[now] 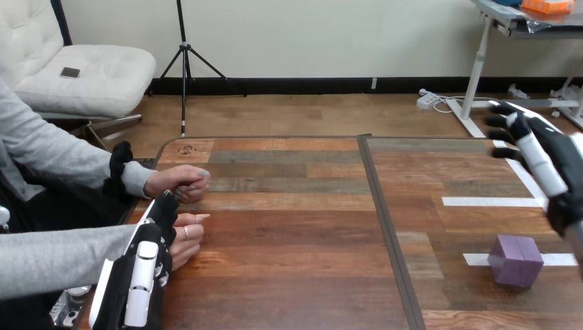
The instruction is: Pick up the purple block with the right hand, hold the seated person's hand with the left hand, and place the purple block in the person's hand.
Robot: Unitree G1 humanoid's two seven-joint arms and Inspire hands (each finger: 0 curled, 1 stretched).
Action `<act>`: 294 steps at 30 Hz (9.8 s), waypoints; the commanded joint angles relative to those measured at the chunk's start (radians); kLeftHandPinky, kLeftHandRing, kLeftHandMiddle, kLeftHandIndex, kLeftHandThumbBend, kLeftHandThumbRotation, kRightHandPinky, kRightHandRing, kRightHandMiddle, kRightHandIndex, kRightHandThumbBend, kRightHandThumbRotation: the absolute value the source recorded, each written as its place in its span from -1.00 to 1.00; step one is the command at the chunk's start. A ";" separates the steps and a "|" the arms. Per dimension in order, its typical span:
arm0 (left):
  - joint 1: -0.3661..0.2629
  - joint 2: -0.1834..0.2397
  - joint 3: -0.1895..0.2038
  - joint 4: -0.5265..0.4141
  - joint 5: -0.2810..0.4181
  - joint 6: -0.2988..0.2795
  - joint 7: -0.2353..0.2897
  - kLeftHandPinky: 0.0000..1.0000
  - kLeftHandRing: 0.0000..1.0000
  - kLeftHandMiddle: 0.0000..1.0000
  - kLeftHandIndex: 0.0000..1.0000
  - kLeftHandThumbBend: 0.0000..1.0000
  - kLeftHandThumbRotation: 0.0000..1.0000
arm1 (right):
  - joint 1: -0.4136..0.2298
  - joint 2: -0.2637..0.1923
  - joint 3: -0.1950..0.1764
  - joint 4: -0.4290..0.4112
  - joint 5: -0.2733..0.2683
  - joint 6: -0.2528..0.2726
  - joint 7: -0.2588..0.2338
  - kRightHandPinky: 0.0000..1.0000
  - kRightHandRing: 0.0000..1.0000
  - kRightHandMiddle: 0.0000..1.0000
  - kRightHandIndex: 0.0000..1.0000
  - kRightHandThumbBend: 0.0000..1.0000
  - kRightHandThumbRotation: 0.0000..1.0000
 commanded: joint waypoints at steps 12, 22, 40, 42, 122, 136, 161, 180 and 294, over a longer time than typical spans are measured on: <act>-0.031 -0.006 -0.001 -0.052 -0.014 -0.004 -0.010 1.00 0.94 0.90 0.85 -0.18 0.74 | -0.095 -0.104 0.026 0.140 -0.098 -0.041 -0.066 0.62 0.73 0.72 0.72 0.60 0.29; -0.025 -0.008 -0.002 -0.068 -0.017 0.010 -0.010 1.00 0.95 0.90 0.84 -0.13 0.72 | -0.097 -0.133 0.051 0.189 -0.136 -0.010 -0.072 0.70 0.82 0.82 0.82 0.93 0.02; -0.025 -0.008 0.000 -0.064 -0.004 0.008 0.002 1.00 0.94 0.87 0.82 -0.12 0.67 | -0.082 -0.187 0.159 0.226 -0.286 0.046 -0.103 0.76 0.89 0.92 0.94 1.00 -0.15; -0.027 -0.007 0.001 -0.060 0.000 0.003 0.004 1.00 0.94 0.87 0.82 -0.14 0.67 | -0.081 -0.188 0.164 0.228 -0.292 0.053 -0.102 0.76 0.91 0.94 0.96 1.00 -0.16; -0.057 0.005 0.014 -0.003 -0.007 -0.043 -0.018 1.00 0.91 0.83 0.67 0.23 0.83 | -0.121 -0.193 0.453 0.279 -0.557 0.193 -0.318 -0.32 -0.20 -0.09 -0.07 0.68 -1.00; -0.051 0.008 0.012 -0.020 -0.012 -0.018 -0.019 1.00 0.95 0.86 0.69 0.20 0.87 | -0.120 -0.197 0.432 0.261 -0.530 0.137 -0.336 -0.35 -0.24 -0.13 -0.07 0.70 -1.00; -0.054 0.016 0.004 -0.029 -0.002 -0.030 -0.030 1.00 0.89 0.79 0.65 -0.02 0.81 | -0.132 -0.206 0.400 0.134 -0.459 -0.007 -0.276 -0.31 -0.24 -0.15 -0.10 0.70 -1.00; -0.083 0.149 -0.001 -0.103 0.243 -0.093 0.004 0.46 0.58 0.58 0.50 -0.42 0.50 | -0.081 -0.208 0.379 -0.081 -0.425 -0.053 -0.195 -0.33 -0.27 -0.17 -0.13 0.69 -1.00; -0.664 0.678 -0.308 0.213 0.981 0.453 -0.053 0.76 0.83 0.83 0.80 1.00 -0.25 | -0.021 -0.186 0.358 -0.232 -0.389 -0.015 -0.124 -0.30 -0.25 -0.16 -0.14 0.67 -1.00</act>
